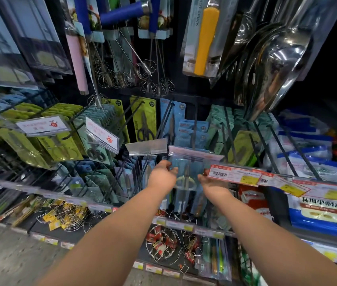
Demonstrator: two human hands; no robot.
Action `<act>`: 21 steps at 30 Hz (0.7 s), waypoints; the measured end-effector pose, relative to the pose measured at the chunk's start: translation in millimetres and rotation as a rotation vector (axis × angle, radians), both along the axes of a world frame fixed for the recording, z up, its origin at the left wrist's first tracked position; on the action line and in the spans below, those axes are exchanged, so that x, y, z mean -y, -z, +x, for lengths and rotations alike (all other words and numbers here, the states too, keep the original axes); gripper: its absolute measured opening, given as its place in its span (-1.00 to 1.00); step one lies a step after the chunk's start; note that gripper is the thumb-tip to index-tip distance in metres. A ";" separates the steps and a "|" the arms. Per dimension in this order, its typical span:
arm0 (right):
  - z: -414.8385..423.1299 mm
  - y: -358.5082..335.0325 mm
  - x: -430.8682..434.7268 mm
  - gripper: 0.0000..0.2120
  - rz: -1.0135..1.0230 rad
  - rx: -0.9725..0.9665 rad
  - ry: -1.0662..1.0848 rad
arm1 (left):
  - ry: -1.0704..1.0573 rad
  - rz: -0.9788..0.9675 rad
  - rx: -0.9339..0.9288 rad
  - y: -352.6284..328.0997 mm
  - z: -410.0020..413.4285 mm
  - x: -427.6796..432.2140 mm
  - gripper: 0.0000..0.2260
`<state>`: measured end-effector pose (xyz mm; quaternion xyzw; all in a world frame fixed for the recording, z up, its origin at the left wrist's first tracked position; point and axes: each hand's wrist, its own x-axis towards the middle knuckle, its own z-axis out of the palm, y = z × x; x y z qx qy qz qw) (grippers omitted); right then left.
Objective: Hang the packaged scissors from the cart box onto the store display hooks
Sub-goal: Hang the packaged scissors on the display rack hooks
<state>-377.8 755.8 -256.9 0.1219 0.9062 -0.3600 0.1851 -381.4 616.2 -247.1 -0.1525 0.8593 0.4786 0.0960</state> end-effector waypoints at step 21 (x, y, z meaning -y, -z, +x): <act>176.5 -46.9 12.3 -0.41 0.686 -0.166 -0.063 | 0.866 -0.911 -0.382 -38.7 114.7 30.5 -0.35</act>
